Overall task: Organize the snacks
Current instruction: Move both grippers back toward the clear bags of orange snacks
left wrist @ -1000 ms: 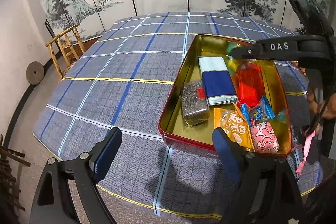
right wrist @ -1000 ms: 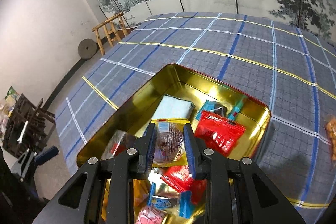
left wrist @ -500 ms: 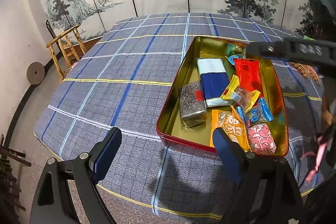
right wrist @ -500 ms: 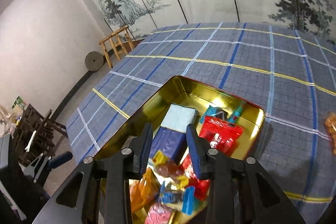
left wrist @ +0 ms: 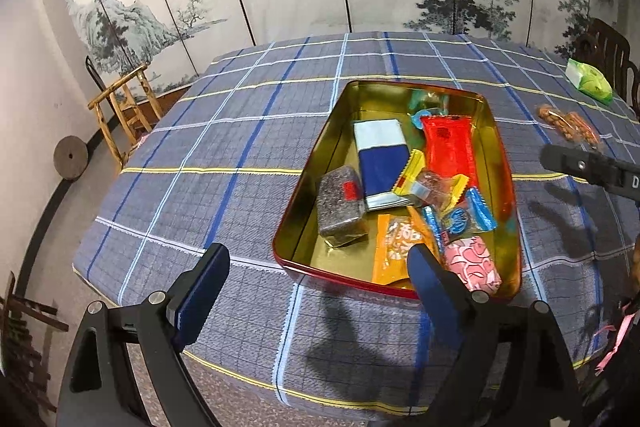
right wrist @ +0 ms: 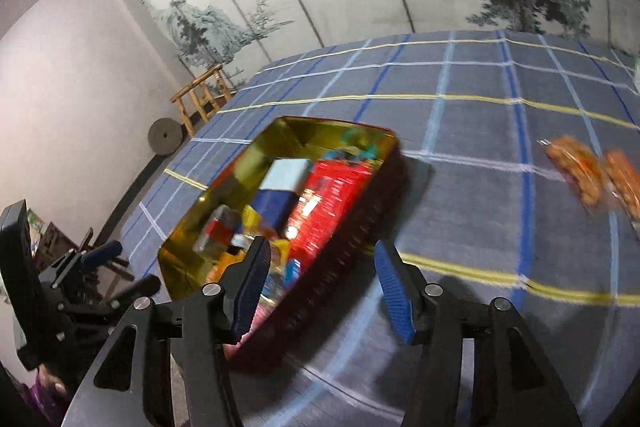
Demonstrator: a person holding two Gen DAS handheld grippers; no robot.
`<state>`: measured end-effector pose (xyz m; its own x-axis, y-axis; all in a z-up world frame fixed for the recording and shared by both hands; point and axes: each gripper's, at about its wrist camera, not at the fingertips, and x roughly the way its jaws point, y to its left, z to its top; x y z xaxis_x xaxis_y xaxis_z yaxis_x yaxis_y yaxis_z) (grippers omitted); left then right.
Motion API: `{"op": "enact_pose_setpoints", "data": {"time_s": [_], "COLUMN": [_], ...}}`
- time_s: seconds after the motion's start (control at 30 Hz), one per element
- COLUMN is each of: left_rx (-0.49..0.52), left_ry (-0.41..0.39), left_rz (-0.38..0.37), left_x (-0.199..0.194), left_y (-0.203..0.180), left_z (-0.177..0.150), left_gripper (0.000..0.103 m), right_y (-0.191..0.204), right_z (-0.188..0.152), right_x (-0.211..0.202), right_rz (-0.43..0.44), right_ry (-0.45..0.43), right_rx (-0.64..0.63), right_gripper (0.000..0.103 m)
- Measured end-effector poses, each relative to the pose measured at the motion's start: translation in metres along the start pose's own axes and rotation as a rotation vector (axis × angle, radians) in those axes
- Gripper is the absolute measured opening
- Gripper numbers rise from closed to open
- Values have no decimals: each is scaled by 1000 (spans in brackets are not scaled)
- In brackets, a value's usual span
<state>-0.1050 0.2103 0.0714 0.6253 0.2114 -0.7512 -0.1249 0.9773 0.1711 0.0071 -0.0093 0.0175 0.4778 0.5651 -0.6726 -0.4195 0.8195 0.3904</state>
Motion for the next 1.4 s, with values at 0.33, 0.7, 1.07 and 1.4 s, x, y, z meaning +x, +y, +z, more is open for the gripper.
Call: {"op": "enact_pose_setpoints", "data": {"time_s": [0.33, 0.7, 1.07, 1.4], "left_rx": [59, 174, 302, 408], "left_ry": [-8, -20, -42, -61], "left_rz": [9, 11, -11, -27], "left_x": [-8, -13, -16, -11], "left_y": [-29, -85, -162, -231], "left_z": [6, 19, 42, 62], "left_gripper": [91, 93, 94, 96], "right_y": [-72, -151, -213, -246], "right_z": [-30, -50, -60, -62], "right_x": [-44, -95, -127, -142], "right_rz": [-109, -312, -396, -459], "right_ry": [-44, -95, -122, -115], "right_rx": [100, 151, 237, 237], "right_gripper": [64, 68, 77, 85]}}
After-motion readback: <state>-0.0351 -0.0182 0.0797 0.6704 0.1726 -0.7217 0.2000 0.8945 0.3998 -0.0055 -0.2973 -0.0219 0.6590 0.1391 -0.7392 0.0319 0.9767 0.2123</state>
